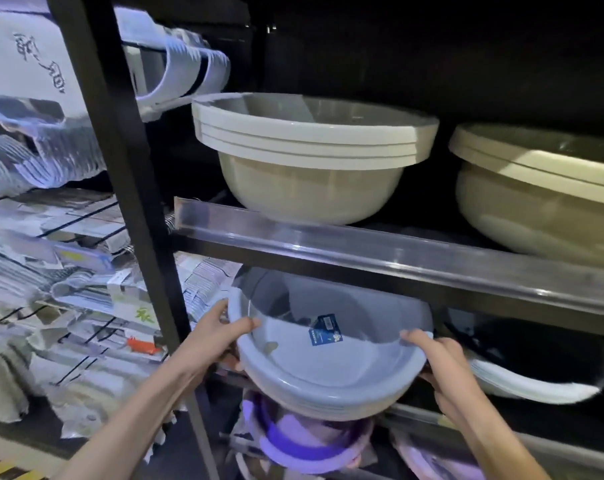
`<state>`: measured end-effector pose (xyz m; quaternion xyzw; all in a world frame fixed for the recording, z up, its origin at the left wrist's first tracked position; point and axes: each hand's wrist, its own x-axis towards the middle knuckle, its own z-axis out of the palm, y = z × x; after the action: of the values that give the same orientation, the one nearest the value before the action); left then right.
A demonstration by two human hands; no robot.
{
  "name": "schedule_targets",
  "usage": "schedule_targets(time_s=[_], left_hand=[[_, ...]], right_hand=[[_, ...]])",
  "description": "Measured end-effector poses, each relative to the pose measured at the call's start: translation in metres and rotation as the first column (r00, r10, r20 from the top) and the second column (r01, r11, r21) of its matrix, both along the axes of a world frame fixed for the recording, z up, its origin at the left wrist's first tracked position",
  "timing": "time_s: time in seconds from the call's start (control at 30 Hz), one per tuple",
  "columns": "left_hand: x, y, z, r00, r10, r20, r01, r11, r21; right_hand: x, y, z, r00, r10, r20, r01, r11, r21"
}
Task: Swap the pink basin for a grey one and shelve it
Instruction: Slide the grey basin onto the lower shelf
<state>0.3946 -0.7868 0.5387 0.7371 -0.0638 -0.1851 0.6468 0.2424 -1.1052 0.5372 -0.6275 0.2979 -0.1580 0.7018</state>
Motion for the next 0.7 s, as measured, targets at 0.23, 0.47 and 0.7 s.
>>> schedule_targets(time_s=[0.23, 0.47, 0.7], left_hand=[[0.045, -0.011, -0.016, 0.998, -0.063, -0.03, 0.062, 0.997, -0.036], [0.05, -0.017, -0.028, 0.987, -0.156, -0.038, 0.152, 0.985, -0.086], [0.064, -0.027, -0.042, 0.991, -0.037, -0.131, 0.013, 0.984, -0.18]], right_hand=[[0.006, 0.015, -0.001, 0.99, -0.124, 0.071, 0.119, 0.99, 0.072], [0.014, 0.016, -0.014, 0.986, -0.127, 0.109, 0.112, 0.985, 0.132], [0.03, 0.009, -0.026, 0.983, -0.091, 0.157, 0.067, 0.986, 0.154]])
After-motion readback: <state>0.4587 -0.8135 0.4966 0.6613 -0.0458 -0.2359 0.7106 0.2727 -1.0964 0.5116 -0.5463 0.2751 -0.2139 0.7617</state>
